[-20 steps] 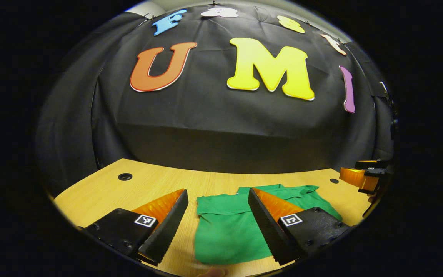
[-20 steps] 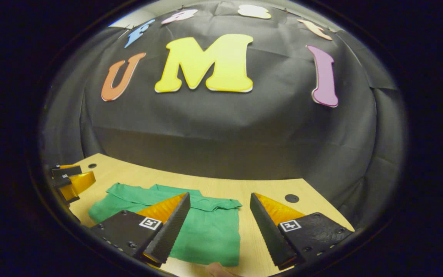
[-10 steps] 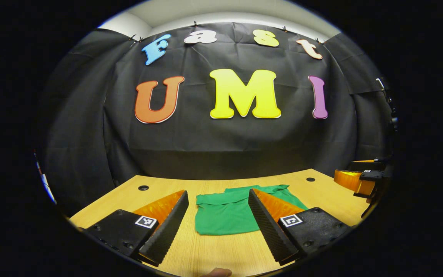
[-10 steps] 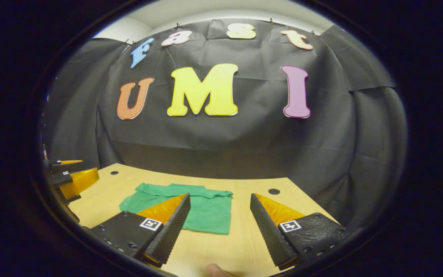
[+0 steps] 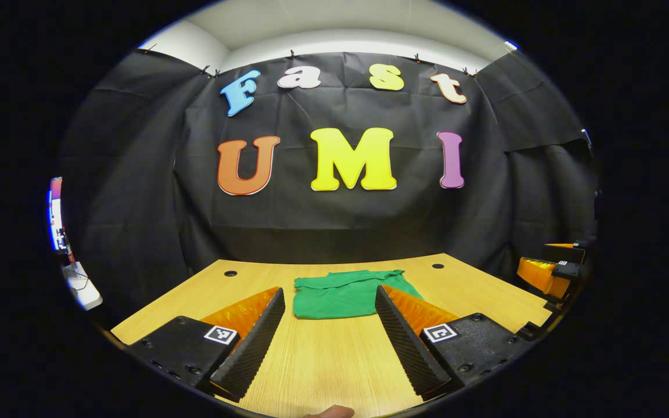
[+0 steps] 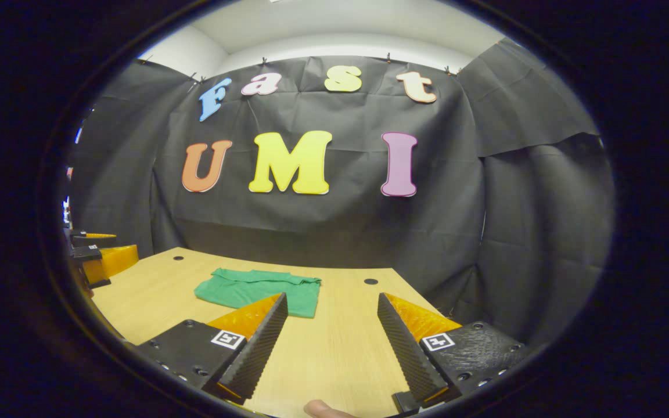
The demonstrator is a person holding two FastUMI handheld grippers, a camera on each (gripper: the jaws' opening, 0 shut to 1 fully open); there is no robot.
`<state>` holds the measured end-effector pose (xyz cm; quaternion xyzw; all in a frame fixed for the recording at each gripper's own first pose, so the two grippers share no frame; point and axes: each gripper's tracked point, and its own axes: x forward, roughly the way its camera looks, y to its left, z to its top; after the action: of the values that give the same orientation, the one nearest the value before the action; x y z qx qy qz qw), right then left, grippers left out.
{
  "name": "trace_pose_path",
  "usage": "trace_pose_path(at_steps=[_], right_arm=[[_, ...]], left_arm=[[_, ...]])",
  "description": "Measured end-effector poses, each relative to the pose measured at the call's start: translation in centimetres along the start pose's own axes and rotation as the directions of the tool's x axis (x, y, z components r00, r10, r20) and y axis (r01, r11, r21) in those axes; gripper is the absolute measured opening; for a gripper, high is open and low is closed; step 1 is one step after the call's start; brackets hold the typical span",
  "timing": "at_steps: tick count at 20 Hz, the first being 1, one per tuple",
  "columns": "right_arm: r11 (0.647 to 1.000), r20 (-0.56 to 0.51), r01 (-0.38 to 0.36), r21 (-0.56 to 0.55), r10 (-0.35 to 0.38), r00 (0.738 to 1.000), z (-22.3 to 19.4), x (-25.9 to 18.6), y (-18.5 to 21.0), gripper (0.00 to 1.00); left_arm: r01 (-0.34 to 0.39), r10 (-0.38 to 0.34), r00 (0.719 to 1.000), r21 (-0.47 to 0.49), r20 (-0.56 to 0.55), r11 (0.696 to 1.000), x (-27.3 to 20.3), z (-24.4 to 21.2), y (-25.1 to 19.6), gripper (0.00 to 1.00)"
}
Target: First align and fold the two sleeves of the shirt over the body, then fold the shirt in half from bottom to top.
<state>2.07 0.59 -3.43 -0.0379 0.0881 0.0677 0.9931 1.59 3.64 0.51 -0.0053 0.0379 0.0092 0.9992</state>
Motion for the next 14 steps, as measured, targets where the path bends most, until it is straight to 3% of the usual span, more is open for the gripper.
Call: trace_pose_path(at_steps=[4, 7, 9, 11, 14], right_arm=[[1.000, 0.004, 0.026, -0.008, -0.026, 1.000, -0.6, -2.5, -0.3, 0.95], [0.999, 0.015, 0.046, -0.029, -0.046, 0.999, -0.4, -2.7, 0.1, 0.93], [0.998, 0.026, 0.053, -0.039, -0.052, 0.998, 0.2, -2.6, 0.5, 0.97], [0.998, 0.045, 0.056, -0.033, -0.055, 0.997, 0.9, -2.6, 0.8, 0.94], [0.998, 0.051, 0.053, -0.025, -0.051, 0.997, 1.1, -2.6, 1.3, 0.92]], left_arm=[[0.061, -0.062, 0.998, 0.044, 0.021, 0.997, -2.3, -0.2, -2.7, 1.00], [0.094, -0.094, 0.995, 0.014, 0.037, 0.995, -2.7, -0.7, -3.0, 0.98], [0.070, -0.070, 0.997, 0.015, 0.032, 0.997, -2.6, -0.7, -1.8, 0.95], [0.027, -0.027, 0.999, -0.006, 0.040, 1.000, -2.4, -0.6, -0.3, 0.98], [0.021, -0.020, 0.999, -0.027, 0.033, 0.999, -2.2, -0.7, 0.4, 0.99]])
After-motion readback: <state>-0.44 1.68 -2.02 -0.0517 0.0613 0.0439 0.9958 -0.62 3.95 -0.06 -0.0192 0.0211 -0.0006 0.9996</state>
